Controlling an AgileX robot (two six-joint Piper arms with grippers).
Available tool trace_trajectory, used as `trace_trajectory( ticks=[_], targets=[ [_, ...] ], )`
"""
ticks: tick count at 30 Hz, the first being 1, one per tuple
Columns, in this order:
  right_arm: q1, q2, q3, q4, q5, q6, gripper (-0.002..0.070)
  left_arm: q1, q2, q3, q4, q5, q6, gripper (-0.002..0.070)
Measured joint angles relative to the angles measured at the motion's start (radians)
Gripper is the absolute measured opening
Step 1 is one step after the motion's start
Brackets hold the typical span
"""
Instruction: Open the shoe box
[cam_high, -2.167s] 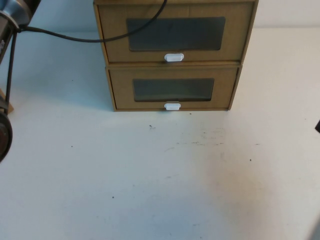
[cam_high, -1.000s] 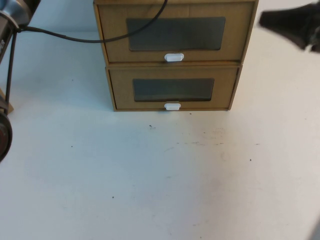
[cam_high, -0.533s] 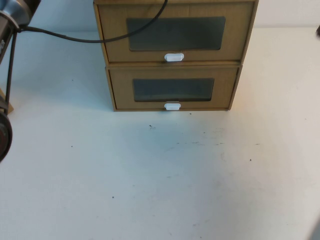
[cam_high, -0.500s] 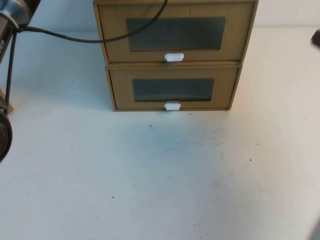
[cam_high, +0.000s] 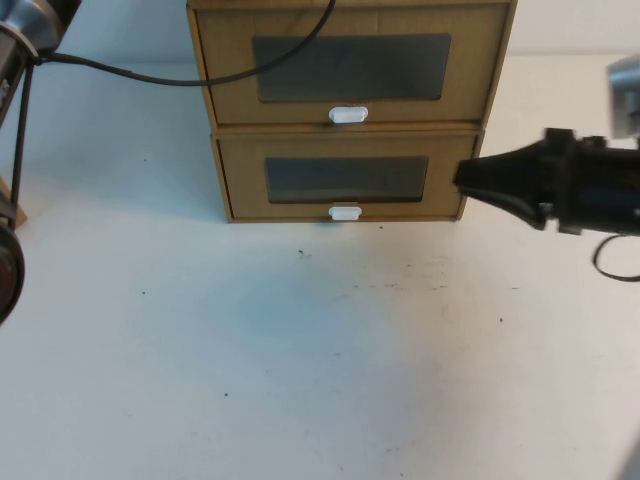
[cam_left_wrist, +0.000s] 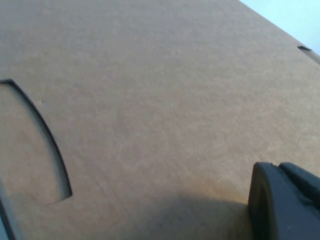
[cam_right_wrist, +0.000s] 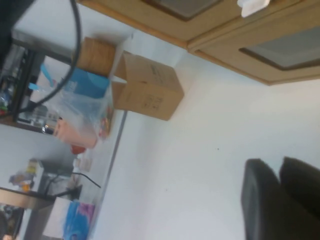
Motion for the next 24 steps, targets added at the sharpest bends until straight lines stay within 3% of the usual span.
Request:
trace_trajectory(
  ticks=[6,8,16,24],
  targets=[
    [0.085,0.147,-0.142,0.002,-0.031,0.0,0.0374,0.0,0.0,0.0,0.0,0.002,0.0,-0.0006],
    [0.104,0.196,-0.19,0.002,-0.035,0.011,0.0417,0.0,0.0,0.0,0.0,0.002,0.0,-0.0006],
    [0.144,0.315,-0.373,0.002,-0.064,0.046,0.0337,0.0,0.0,0.0,0.0,0.002,0.009,-0.0006],
    [0.166,0.404,-0.497,0.004,-0.079,0.092,0.0324,0.0,0.0,0.0,0.0,0.002,0.023,-0.0006]
  ],
)
